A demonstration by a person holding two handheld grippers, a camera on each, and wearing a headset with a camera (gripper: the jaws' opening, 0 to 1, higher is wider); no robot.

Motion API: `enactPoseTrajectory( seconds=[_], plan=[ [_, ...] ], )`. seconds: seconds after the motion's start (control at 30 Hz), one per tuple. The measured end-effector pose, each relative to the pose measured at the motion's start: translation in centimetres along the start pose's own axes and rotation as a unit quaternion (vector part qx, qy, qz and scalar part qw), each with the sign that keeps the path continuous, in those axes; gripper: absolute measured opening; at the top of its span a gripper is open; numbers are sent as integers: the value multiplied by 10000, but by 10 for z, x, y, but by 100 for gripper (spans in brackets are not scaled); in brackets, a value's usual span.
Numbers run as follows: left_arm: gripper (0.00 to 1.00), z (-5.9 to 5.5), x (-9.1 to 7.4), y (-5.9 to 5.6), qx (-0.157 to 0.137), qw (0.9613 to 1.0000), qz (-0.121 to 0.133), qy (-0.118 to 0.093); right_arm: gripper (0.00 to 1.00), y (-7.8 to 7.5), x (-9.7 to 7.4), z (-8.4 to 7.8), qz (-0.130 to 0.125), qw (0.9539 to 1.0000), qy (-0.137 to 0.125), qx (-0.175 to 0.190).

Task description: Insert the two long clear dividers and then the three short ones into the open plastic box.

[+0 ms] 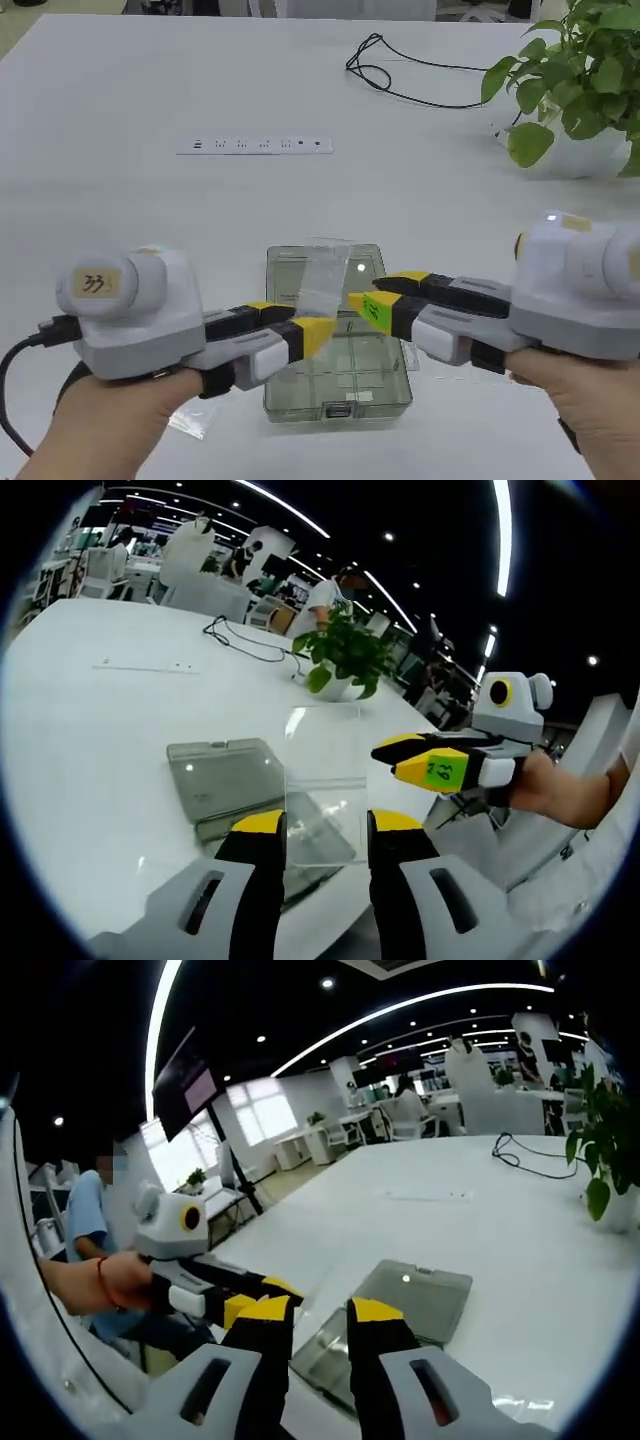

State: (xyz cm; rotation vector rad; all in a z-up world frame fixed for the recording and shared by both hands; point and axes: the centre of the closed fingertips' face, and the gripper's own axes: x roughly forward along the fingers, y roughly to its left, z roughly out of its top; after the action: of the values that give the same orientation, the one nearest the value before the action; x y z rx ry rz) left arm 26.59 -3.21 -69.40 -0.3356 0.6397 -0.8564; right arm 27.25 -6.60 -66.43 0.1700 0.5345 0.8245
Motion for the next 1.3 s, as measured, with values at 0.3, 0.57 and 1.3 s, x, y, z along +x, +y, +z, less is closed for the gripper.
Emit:
enactPoseTrajectory(
  seconds=[0.3, 0.57, 1.3],
  plan=[
    [30, -1, 6, -9, 188, 9998, -42, 16, 15, 0, 8, -11, -42, 9993, 115, 347],
    [30, -1, 7, -9, 380, 9992, 17, 75, 9, 2, 13, -13, -99, 9976, 117, 678],
    [39, -5, 6, -10, 606, 9980, -145, 73, 7, -6, 9, -3, -332, 9948, 39, 964]
  ],
)
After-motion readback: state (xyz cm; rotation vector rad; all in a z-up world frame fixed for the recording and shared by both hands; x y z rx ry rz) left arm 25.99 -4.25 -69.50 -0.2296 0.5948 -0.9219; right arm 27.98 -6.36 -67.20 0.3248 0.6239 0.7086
